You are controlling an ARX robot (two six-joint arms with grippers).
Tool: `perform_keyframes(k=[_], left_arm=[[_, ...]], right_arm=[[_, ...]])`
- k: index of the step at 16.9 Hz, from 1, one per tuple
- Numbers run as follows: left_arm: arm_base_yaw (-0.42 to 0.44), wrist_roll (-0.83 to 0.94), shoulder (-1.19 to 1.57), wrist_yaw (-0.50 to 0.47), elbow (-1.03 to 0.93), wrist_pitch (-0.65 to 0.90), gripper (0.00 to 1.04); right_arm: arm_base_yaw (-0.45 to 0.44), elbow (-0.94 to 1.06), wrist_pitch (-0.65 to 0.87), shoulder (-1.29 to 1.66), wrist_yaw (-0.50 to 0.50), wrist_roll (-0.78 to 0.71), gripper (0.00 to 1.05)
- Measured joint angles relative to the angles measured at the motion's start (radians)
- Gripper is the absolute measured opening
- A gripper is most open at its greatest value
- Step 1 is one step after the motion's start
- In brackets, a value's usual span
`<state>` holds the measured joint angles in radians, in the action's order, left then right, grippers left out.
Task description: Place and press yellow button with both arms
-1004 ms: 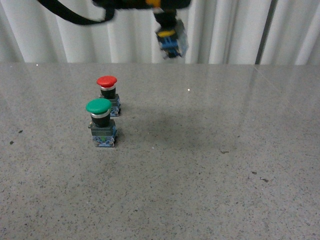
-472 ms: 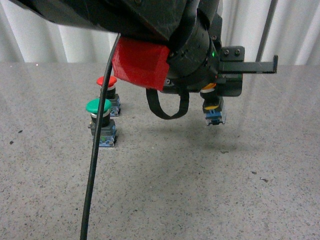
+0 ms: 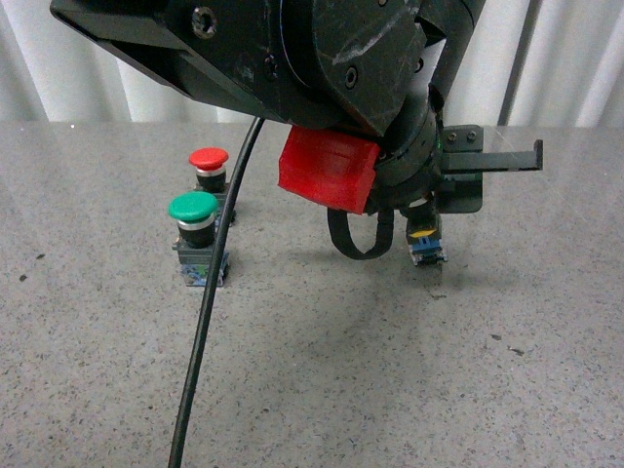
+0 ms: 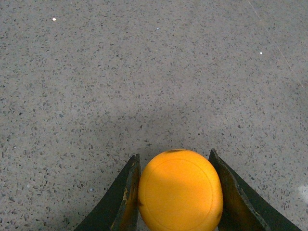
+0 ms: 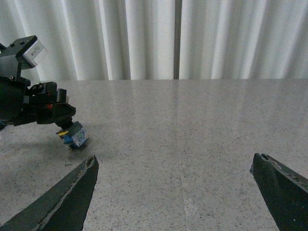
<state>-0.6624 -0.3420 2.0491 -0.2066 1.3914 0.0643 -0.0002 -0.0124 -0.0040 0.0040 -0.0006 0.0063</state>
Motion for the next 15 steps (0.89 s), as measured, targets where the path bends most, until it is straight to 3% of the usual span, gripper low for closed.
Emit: perform_keyframes(k=[6,10,13,14,15], left_arm=[[-0.005,-0.009,0.002,0.001,0.006,0.003,0.99],[0.005,0.017,-0.051,-0.005,-0.001,0.04,0.98],[0.018,0.148,-0.217,-0.089,-0.103,0.193,0.98],[0.048,0.27,-0.381,-0.153,-0.228,0.299,0.98],[0.17,0.507,-0.765,-0.235,-0.533,0.389,0.98]], right_arm=[[0.0,0.0,0.0,0.0,0.0,0.0,0.98],[0.0,0.0,0.0,0.0,0.0,0.0,0.98],[0.0,0.0,0.0,0.0,0.0,0.0,0.98],[0.0,0.0,0.0,0.0,0.0,0.0,0.98],[0.0,0.0,0.0,0.0,0.0,0.0,0.98]])
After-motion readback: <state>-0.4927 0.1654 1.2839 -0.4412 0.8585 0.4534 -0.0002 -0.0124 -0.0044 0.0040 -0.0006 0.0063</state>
